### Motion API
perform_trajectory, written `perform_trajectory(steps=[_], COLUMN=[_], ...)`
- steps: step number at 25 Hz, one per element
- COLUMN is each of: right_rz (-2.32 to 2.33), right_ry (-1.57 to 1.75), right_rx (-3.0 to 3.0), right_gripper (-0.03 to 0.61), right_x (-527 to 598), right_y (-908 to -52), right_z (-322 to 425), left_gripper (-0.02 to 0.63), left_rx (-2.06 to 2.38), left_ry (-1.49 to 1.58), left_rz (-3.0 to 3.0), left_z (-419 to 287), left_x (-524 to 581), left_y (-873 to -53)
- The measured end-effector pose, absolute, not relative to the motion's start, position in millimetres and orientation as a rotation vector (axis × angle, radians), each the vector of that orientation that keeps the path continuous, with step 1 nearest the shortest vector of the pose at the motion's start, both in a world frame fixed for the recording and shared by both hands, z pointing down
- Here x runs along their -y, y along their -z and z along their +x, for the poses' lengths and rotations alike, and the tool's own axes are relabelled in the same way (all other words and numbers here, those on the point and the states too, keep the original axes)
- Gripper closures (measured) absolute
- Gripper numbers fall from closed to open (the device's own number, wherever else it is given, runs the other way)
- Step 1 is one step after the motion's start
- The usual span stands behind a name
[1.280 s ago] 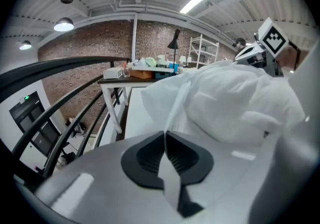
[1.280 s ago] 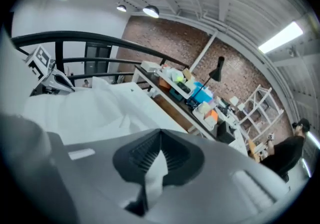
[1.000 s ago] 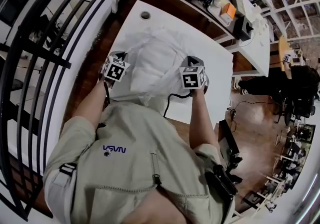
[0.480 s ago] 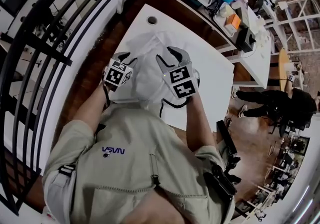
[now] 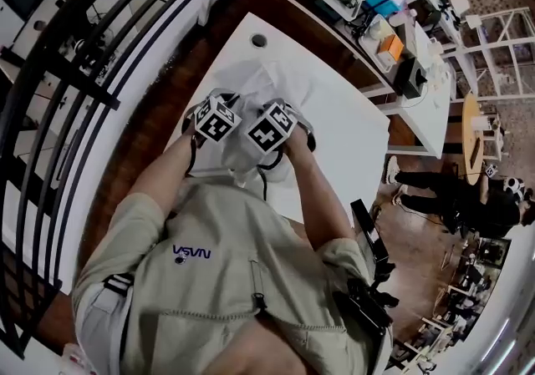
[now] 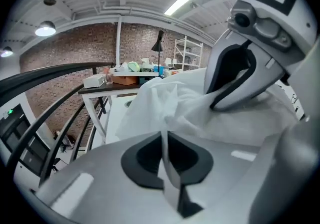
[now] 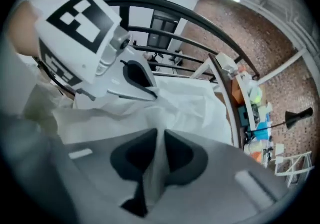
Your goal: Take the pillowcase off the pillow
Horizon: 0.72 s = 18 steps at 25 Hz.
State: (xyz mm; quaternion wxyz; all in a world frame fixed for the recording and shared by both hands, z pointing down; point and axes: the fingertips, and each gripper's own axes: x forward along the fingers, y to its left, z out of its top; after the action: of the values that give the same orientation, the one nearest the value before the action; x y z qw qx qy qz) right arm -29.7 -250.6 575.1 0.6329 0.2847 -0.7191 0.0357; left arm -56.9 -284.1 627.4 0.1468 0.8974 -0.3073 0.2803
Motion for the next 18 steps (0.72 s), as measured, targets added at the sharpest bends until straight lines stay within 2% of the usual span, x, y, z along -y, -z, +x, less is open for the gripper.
perform_trajectory(steps=[2,12,18], right_rz=[0.673,0.766,0.673], right_ry=[-0.090,-0.168,-0.272], right_rx=[1.699,2.155,2.320], right_gripper=[0.553,0.560,0.561], right_x=[243.9,192.1,151.1], right_y=[-559.9,-444.5,-441.6], right_z=[-29.9,15.2,22.0], left_gripper=[0.603,0.603,0.603], left_rx=[0.909,0.975,0.855], left_ry=[-0.832,-0.862,-0.826], left_rz=[2.587,2.623,2.589], left_z=[-60.2,-56.6,-19.1], left_x=[289.4,318.0,328.3], left_y=[-627.0,-620.6,-616.8])
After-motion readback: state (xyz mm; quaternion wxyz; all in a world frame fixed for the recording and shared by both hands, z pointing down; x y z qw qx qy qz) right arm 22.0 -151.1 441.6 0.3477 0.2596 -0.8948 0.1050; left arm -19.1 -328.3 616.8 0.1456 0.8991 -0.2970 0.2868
